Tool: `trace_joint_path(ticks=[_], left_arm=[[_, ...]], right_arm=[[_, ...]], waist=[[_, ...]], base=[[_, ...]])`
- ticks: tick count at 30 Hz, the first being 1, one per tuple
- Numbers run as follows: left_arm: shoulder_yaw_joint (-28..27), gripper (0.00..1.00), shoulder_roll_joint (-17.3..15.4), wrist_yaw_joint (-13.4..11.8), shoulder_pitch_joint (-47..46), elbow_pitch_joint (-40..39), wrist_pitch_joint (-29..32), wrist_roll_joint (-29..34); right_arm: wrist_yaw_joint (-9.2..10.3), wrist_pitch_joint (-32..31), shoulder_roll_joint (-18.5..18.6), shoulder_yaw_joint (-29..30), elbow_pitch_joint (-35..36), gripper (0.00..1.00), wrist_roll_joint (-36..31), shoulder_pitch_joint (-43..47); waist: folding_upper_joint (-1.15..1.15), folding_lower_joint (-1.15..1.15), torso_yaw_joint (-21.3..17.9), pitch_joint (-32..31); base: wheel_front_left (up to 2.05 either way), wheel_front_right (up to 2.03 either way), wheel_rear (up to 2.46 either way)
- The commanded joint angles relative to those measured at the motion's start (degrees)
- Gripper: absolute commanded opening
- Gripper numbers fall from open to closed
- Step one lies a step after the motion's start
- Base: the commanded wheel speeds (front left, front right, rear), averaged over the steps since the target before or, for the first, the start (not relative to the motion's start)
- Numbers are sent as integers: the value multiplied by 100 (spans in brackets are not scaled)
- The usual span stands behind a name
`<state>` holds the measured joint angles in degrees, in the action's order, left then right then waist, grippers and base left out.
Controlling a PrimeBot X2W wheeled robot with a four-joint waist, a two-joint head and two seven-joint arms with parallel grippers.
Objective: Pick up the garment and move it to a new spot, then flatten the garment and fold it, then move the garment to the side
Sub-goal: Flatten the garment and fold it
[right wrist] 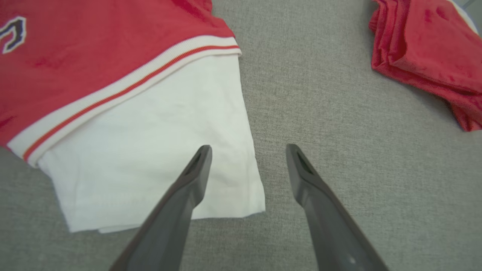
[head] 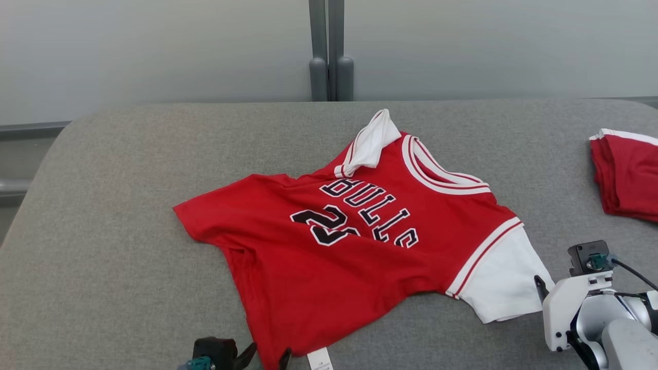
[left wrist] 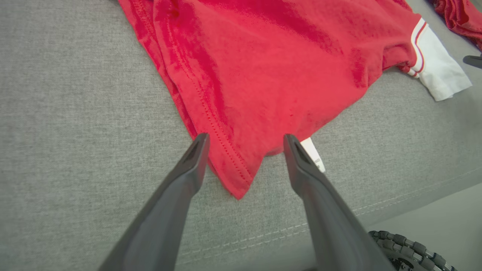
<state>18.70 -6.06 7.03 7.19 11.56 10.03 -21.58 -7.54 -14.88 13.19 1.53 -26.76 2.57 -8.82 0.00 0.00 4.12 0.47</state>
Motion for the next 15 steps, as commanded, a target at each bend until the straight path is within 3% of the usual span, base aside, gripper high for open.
trace_joint_path(ticks=[1, 8, 15], left_arm=[[18, 100, 32, -50, -98, 11, 56, -44], [-18, 100, 29, -285, -288, 386, 167, -2], [77, 100, 127, -183, -535, 1046, 52, -187]], right_arm=[[10, -185, 83, -77, -34, 100, 143, -83], [10, -706, 399, -504, 37, 100, 328, -214], [6, -1033, 492, -931, -71, 100, 662, -269]], waist=[[0, 0, 42, 113], [0, 0, 16, 298], [0, 0, 40, 456]], base=[[0, 0, 0], [0, 0, 0], [0, 0, 0]])
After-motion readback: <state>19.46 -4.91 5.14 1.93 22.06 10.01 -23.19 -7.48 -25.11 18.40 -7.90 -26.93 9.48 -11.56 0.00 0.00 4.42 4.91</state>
